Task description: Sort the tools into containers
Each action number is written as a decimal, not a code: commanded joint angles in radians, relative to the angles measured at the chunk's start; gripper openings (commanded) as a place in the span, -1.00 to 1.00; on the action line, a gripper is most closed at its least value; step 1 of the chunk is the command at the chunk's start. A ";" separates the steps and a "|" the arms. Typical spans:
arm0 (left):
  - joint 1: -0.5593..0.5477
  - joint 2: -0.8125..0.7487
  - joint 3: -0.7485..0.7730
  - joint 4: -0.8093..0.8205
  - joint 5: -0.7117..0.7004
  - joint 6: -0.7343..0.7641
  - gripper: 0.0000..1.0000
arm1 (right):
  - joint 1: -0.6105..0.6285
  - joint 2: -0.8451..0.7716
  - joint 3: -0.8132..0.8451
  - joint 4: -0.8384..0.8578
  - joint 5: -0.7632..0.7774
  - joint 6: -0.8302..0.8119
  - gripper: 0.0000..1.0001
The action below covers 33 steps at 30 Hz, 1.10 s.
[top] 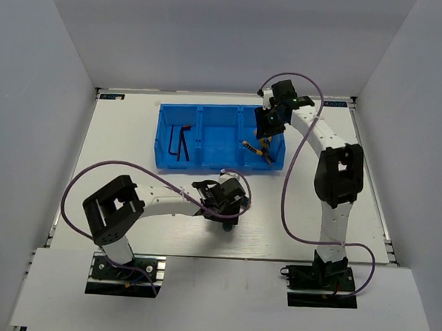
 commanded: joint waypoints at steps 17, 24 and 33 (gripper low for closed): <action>0.004 -0.006 0.240 -0.226 -0.174 -0.021 -0.93 | -0.037 -0.613 -0.678 0.140 -0.348 -0.141 0.19; 0.146 -0.014 0.404 -0.307 -0.304 0.077 -0.95 | -0.033 -0.689 -0.888 0.174 -0.382 -0.266 0.38; 0.326 0.159 0.607 -0.234 -0.295 0.180 -0.89 | 0.015 -0.620 -0.922 0.223 -0.398 -0.300 0.52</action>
